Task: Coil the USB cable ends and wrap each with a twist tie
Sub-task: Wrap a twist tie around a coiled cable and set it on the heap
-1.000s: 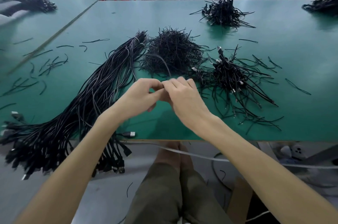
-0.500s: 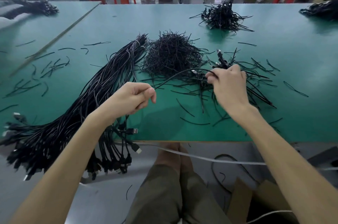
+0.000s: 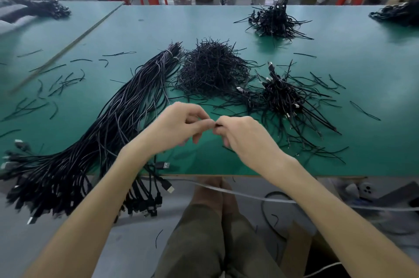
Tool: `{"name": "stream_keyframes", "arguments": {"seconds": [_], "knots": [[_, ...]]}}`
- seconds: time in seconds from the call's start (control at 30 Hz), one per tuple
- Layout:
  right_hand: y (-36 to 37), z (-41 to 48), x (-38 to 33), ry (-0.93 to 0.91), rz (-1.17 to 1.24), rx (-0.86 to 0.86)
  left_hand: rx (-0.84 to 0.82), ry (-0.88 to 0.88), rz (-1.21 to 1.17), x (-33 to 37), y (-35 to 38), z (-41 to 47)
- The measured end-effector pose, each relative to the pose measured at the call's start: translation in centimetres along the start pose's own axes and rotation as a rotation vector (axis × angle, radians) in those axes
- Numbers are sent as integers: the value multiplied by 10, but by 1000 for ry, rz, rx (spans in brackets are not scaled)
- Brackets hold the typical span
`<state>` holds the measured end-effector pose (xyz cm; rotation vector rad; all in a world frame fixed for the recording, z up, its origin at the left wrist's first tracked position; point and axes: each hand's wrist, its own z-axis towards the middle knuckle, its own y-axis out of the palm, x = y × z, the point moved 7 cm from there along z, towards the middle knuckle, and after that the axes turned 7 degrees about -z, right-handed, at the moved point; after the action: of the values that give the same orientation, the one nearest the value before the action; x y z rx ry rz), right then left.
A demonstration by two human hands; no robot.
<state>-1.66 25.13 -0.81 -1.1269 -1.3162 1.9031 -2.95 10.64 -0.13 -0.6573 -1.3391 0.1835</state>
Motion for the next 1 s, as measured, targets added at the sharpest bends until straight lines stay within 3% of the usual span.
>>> {"name": "stream_keyframes", "arguments": {"seconds": [0.13, 0.2, 0.43, 0.57, 0.67, 0.73, 0.87, 0.93, 1.0], "knots": [[-3, -5, 21, 84, 314, 47, 133, -3, -500, -20, -35, -6], [-2, -8, 20, 94, 453, 47, 83, 15, -785, -28, -36, -8], [4, -9, 12, 44, 462, 70, 64, -64, -1444, -36, -6, 1], [18, -13, 8, 0, 487, 2, 149, -72, -1547, -31, 7, 3], [27, -10, 13, 7, 498, -87, -79, -14, -1711, -10, 9, -3], [18, -3, 23, 32, 471, -93, -302, 23, -1455, 4, 8, -15], [-12, 14, 35, 68, 513, -10, -436, 95, -252, 6, 26, -26], [-16, 17, 28, 62, 586, 39, -235, 98, -26, 5, 31, -18], [-17, 15, 13, 36, 683, 96, 49, 131, -105, 3, 28, -11]]}}
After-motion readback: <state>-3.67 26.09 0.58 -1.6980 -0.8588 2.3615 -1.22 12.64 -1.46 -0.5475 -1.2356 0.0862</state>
